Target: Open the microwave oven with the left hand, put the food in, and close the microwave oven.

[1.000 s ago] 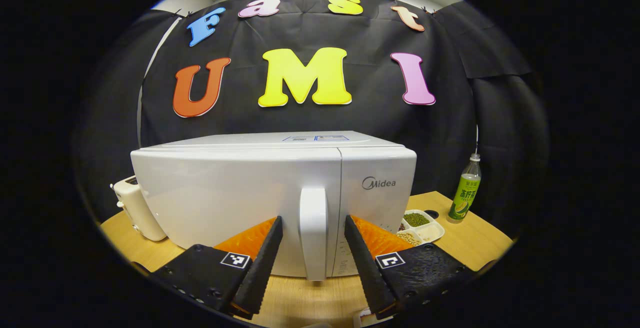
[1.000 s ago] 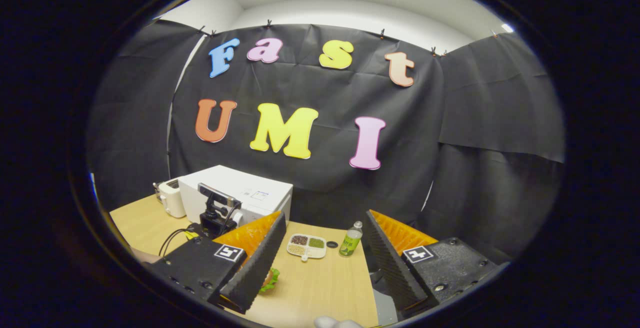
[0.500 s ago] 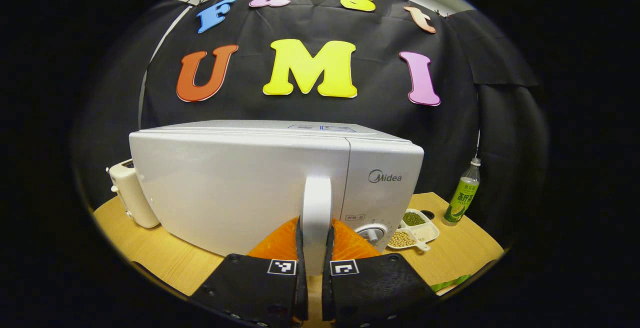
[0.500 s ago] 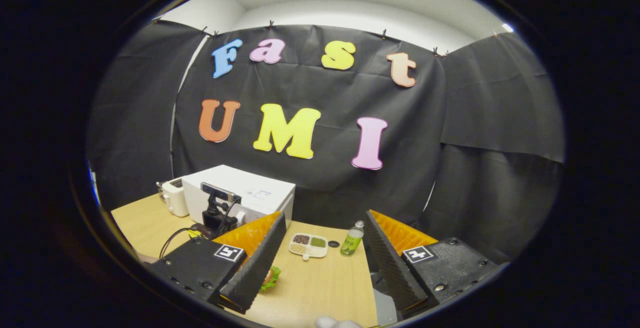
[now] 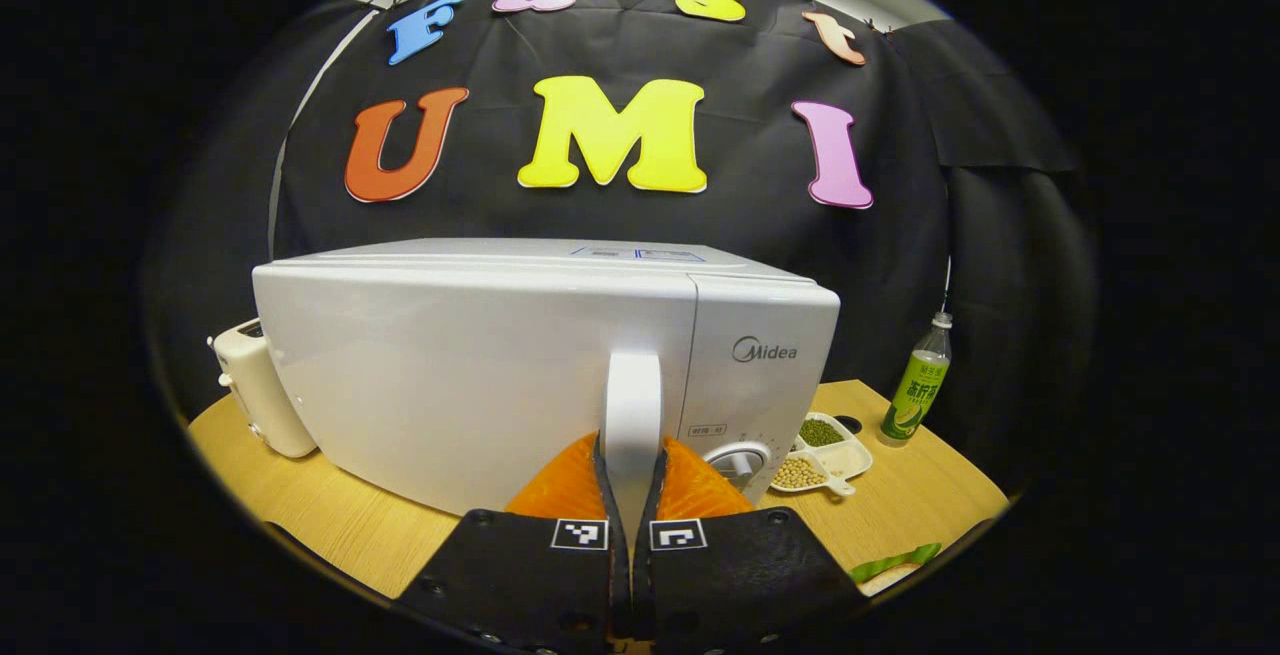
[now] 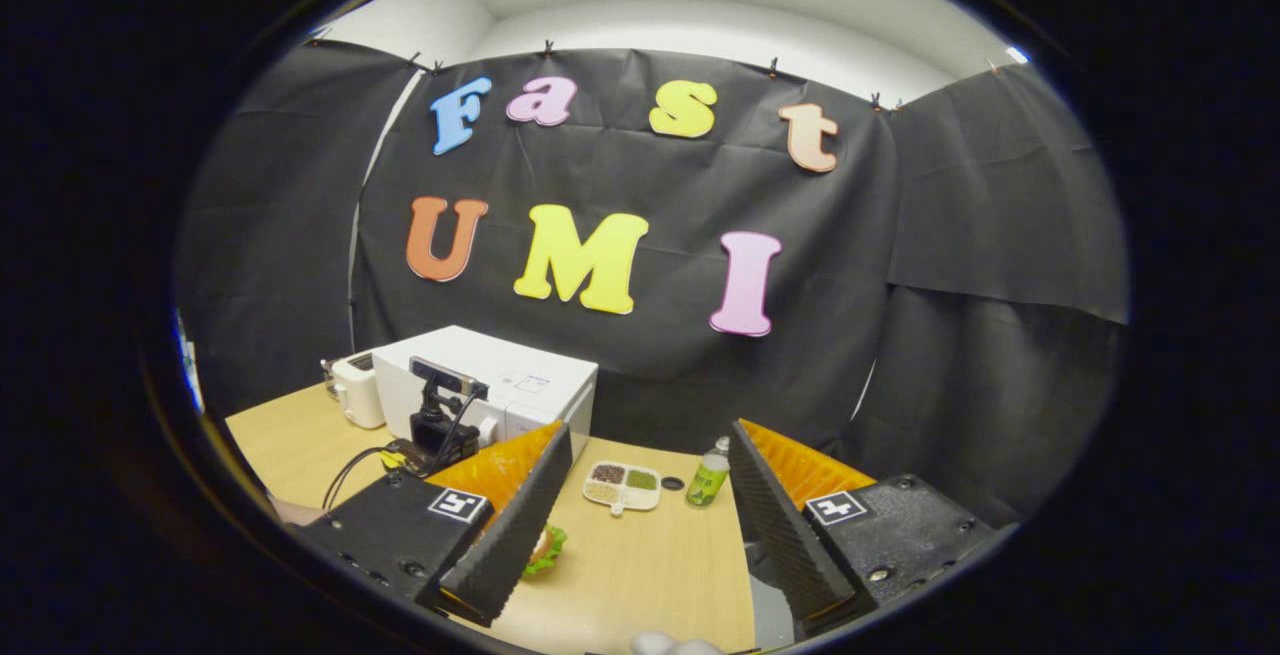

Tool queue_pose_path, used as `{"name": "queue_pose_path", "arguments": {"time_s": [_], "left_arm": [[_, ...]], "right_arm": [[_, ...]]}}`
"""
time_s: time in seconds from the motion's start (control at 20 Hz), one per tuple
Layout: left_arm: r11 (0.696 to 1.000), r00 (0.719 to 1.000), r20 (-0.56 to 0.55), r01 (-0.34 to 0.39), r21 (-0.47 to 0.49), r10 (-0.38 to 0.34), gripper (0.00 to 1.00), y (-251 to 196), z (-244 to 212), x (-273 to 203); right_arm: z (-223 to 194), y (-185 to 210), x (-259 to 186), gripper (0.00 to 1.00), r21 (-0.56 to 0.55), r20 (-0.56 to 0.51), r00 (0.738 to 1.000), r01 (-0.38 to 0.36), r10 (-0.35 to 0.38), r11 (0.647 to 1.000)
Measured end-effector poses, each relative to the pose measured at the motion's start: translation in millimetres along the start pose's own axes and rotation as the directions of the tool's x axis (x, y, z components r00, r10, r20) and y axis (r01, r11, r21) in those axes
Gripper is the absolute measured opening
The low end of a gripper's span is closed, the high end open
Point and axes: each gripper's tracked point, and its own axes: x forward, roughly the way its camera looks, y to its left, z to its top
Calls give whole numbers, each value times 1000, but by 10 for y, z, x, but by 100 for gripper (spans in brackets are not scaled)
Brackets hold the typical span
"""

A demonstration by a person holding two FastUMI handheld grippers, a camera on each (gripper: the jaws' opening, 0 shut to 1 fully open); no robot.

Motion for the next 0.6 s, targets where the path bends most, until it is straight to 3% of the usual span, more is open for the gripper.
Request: {"name": "queue_pose_path", "arguments": {"time_s": [0.45, 0.5, 0.55, 0.6], "left_arm": [[999, 999, 37, 27, 40, -29, 1, 113, -131, -634], [998, 999, 39, 9, 63, -12, 13, 161, -136, -674], [997, 999, 38, -8, 78, 5, 17, 234, -132, -719], [997, 999, 33, -23, 76, 21, 31, 285, -150, -753]], "right_arm": [[22, 93, -21, 96, -6, 10, 1000, -27, 27, 1000], [3, 128, -39, 96, -3, 6, 999, -34, 34, 999], [-6, 167, -58, 96, -2, 4, 999, -43, 43, 999], [3, 203, -83, 96, -5, 7, 999, -49, 49, 999]]}}
